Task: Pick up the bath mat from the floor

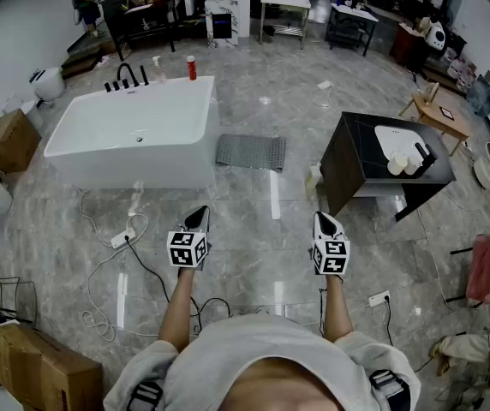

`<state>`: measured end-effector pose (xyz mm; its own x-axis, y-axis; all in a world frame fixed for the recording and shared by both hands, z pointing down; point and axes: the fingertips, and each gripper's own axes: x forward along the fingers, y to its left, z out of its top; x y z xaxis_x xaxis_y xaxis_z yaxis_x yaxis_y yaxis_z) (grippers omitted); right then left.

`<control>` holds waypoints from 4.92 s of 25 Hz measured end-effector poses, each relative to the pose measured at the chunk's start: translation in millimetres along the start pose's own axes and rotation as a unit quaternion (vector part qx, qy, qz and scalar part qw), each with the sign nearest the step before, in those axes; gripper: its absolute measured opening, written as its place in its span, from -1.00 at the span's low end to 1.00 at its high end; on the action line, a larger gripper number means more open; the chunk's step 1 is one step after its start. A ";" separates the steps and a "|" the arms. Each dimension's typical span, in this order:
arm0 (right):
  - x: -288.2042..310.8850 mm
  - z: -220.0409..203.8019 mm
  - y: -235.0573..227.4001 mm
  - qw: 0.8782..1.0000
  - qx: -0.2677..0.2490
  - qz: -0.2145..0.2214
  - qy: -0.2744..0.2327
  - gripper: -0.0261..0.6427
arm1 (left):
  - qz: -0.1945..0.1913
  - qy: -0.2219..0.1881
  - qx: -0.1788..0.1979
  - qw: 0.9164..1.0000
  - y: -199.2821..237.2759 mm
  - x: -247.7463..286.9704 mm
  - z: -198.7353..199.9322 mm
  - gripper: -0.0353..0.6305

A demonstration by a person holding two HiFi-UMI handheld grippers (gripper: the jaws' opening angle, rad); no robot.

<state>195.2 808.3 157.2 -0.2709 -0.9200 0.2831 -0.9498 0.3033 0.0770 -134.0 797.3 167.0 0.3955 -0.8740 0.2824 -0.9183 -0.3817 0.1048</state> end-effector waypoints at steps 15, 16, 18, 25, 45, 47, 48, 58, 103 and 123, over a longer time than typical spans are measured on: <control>2.1 -8.1 -4.8 0.999 0.019 0.041 -0.023 -0.14 | -0.036 -0.011 -0.007 0.999 -22.2 12.1 -8.5 0.06; 2.0 -8.3 -3.7 0.998 0.019 0.050 -0.025 -0.06 | -0.038 -0.011 -0.011 0.999 -23.8 12.7 -10.1 0.08; 1.2 -9.7 -5.9 0.998 0.014 0.057 -0.023 -0.06 | -0.036 -0.005 -0.012 0.999 -28.3 15.0 -13.8 0.10; -0.1 -23.1 -24.9 0.999 0.009 0.051 -0.009 -0.07 | -0.036 0.014 -0.011 0.999 -47.8 24.5 -28.6 0.10; 94.0 -15.6 -52.9 0.999 -0.011 0.045 0.012 -0.07 | -0.039 0.035 -0.024 0.998 -12.8 110.4 -27.7 0.10; 116.4 -8.9 -58.1 0.999 -0.012 0.041 0.013 -0.07 | -0.046 0.037 -0.024 0.998 -2.7 133.4 -22.4 0.10; 128.6 -5.3 -60.3 0.999 -0.013 0.039 0.014 -0.07 | -0.050 0.038 -0.023 0.998 3.0 145.5 -19.4 0.10; 256.6 49.1 -61.0 0.999 -0.024 0.029 0.015 -0.07 | -0.070 0.036 -0.021 0.997 85.3 249.8 30.8 0.10; 653.8 100.9 -146.3 0.994 -0.016 0.083 0.068 -0.07 | -0.031 0.080 -0.025 0.996 268.2 584.2 125.6 0.10; 849.1 144.8 -224.6 0.989 -0.008 0.126 0.081 -0.07 | 0.036 0.124 -0.042 0.991 329.4 728.6 161.5 0.10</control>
<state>155.9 -77.0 241.9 -0.4685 -0.7631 0.4451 -0.8525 0.5228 -0.0010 -145.7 -13.8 253.3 0.3223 -0.7934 0.5164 -0.9462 -0.2859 0.1514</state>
